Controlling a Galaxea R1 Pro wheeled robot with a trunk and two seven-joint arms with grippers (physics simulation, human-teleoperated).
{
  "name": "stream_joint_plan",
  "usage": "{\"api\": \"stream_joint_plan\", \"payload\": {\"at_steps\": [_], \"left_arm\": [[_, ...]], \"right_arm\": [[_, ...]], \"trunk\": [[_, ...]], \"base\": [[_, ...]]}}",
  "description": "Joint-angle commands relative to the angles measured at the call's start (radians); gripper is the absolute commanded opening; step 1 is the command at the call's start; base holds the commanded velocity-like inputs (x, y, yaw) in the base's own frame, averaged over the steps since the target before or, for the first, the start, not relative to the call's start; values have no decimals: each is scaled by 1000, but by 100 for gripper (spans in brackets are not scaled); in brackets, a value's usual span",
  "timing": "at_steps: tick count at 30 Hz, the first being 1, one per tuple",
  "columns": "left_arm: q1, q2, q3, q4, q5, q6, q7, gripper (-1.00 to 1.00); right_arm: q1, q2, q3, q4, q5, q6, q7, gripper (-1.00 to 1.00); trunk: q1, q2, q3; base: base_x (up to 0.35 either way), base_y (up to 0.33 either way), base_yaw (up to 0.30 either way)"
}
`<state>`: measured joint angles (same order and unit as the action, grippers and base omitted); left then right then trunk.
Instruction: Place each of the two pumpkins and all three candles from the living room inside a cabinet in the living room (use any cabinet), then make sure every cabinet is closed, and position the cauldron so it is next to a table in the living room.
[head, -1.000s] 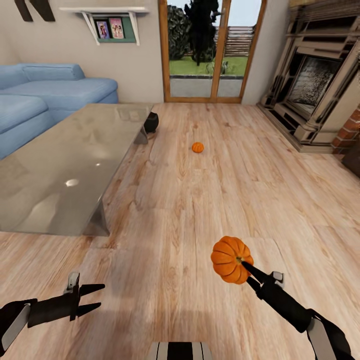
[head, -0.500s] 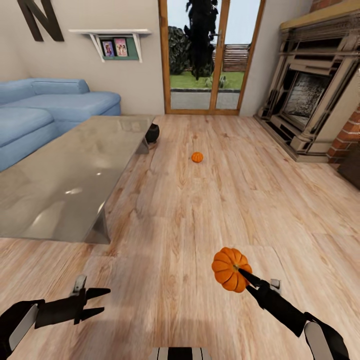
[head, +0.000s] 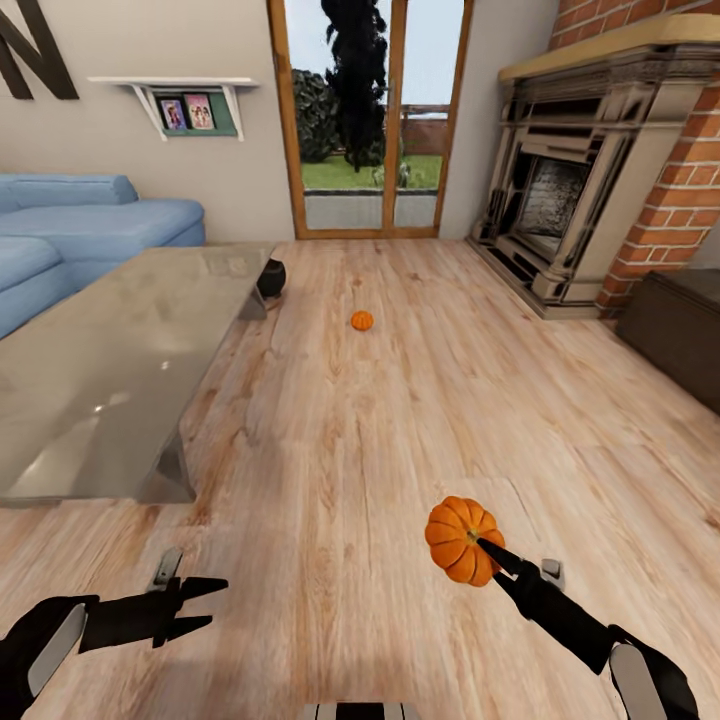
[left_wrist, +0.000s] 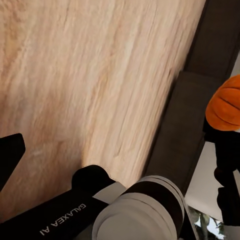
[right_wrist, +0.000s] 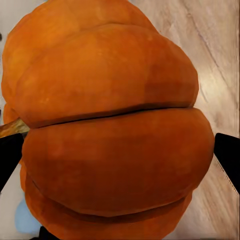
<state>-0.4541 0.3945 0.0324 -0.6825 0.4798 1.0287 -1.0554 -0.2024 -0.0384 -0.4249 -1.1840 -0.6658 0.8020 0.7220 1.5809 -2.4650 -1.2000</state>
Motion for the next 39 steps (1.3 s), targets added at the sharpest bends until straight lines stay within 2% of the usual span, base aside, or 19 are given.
{"api": "stream_joint_plan", "payload": {"at_steps": [1, 7, 13, 35, 39], "left_arm": [[0, 0, 0, 0, 0, -1, 1, 100], [0, 0, 0, 0, 0, -4, 47, 100], [0, -6, 0, 0, 0, -5, 56, 100], [0, -14, 0, 0, -1, -7, 66, 100], [0, -14, 0, 0, -1, -7, 68, 100]], "right_arm": [[0, 0, 0, 0, -5, 2, 0, -100], [0, 0, 0, 0, -3, 2, -1, -100], [0, 0, 0, 0, -3, 1, -1, -100], [0, 0, 0, 0, -3, 0, 0, -100], [0, 0, 1, 0, -5, -24, -1, -100]], "trunk": [[0, 0, 1], [0, 0, 2], [0, 0, 2], [0, 0, 23], [0, 0, 28]], "base": [[-164, -41, -270], [-107, -223, -114], [66, -312, -7], [235, -260, 0], [265, -216, 0]]}}
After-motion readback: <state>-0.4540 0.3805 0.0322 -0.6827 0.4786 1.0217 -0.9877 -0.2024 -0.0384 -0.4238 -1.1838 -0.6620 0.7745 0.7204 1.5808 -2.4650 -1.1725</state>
